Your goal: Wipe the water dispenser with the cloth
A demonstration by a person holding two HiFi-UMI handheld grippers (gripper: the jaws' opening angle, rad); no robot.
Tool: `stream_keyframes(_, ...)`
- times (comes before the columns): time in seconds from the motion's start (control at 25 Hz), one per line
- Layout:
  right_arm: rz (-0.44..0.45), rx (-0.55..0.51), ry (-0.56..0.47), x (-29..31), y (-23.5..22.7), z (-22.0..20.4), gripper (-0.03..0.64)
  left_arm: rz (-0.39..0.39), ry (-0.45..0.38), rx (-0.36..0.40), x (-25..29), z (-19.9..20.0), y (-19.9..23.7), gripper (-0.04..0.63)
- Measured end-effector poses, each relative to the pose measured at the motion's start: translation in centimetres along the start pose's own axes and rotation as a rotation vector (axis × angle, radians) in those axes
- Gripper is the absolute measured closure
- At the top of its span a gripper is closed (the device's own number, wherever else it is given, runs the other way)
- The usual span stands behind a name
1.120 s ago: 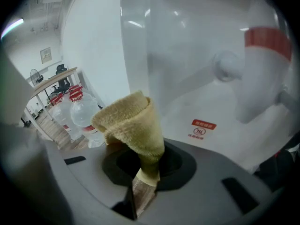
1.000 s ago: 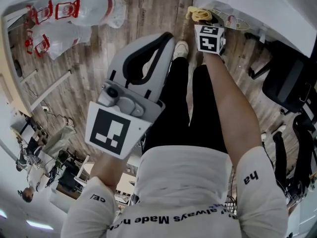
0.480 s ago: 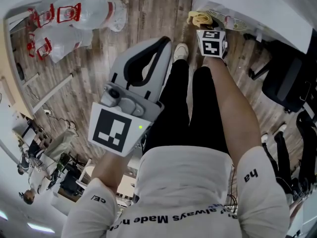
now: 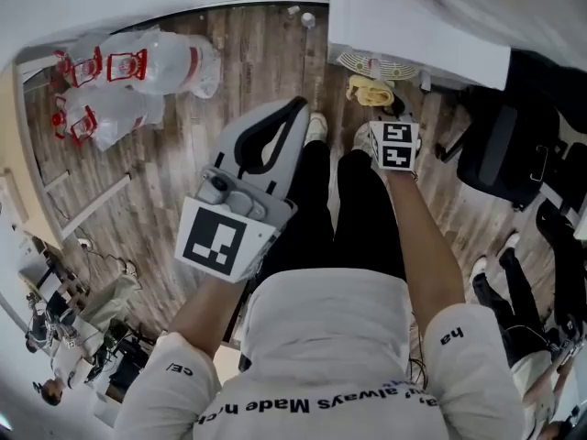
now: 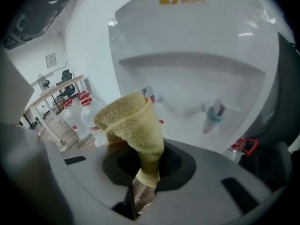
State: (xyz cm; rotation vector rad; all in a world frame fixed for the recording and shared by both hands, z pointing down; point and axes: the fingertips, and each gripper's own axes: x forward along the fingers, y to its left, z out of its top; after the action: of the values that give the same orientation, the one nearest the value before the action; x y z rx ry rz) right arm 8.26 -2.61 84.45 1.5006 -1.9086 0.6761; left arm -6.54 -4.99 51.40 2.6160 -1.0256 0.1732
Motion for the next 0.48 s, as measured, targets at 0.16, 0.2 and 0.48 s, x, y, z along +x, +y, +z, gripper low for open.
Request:
stream_keyframes(0.16, -0.014, 0.009, -0.026, -4.3, -2.2, 1.4, 0.552, -0.014, -0.021, 0.006, 0.3, 1.3, -1.6, 0.577)
stream_keyframes(0.2, -0.019, 0.006, -0.034, -5.4, -2.7, 1.9, 0.552, -0.015, -0.027, 0.005, 0.3, 1.7, -1.9, 0.577)
stream_keyframes(0.48, -0.045, 0.008, -0.129, -12.9, -5.3, 7.6, 0.552, -0.001, -0.068, 0.017, -0.2, 4.3, -2.8, 0.575)
